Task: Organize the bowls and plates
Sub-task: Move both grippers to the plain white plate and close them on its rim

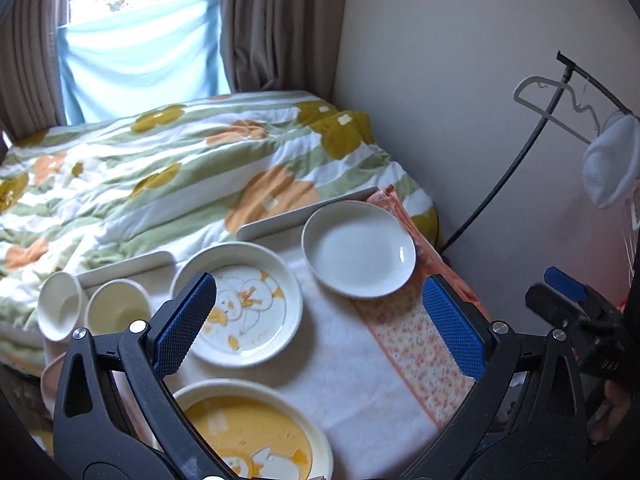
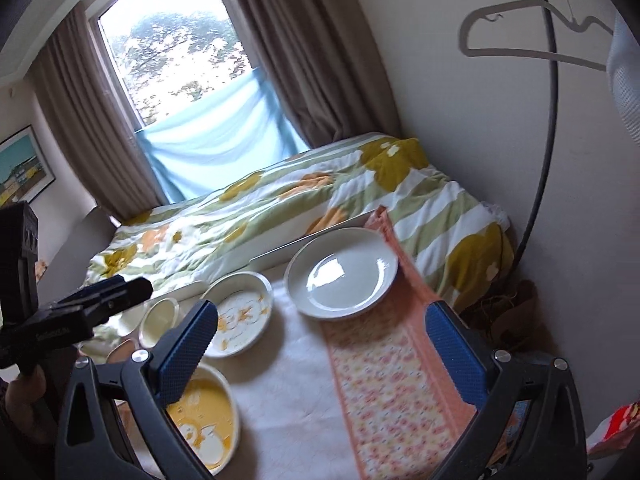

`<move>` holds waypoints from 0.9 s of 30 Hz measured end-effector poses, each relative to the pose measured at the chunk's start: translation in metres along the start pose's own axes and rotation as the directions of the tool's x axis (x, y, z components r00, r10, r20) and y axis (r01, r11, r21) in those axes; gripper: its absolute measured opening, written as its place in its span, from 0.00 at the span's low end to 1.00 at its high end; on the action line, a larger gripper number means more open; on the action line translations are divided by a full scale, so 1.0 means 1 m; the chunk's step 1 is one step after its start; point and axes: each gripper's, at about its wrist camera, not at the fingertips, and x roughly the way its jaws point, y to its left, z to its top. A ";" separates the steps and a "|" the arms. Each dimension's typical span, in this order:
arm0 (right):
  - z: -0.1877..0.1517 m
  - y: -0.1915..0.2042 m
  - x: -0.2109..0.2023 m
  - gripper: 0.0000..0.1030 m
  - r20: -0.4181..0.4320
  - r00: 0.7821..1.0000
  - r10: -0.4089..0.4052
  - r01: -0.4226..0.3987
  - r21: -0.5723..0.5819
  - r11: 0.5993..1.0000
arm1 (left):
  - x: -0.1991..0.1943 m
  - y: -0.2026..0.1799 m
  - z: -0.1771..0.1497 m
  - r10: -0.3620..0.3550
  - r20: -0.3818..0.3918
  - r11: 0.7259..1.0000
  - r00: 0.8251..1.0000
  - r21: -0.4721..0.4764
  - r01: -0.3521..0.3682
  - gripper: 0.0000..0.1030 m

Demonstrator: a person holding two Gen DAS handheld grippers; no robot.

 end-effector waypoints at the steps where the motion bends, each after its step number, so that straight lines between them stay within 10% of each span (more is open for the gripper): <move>1: 0.003 -0.004 0.008 1.00 -0.011 1.000 -0.016 0.016 -0.006 1.000 | 0.011 -0.003 0.007 -0.007 -0.031 1.000 0.999 0.013 0.007 1.00; 7: 0.014 -0.014 0.061 1.00 -0.146 0.988 -0.040 0.034 -0.042 0.999 | 0.066 -0.024 0.031 0.088 -0.043 0.986 0.995 0.148 -0.080 1.00; 21: 0.005 -0.054 0.167 0.98 -0.325 0.944 0.052 -0.009 0.134 0.991 | 0.218 0.019 0.043 -0.002 -0.304 0.991 0.953 0.129 0.043 0.81; 27: -0.009 -0.068 0.209 0.55 -0.397 0.912 0.103 -0.015 0.217 0.976 | 0.262 0.034 0.032 -0.051 -0.400 0.993 0.915 0.078 0.089 0.52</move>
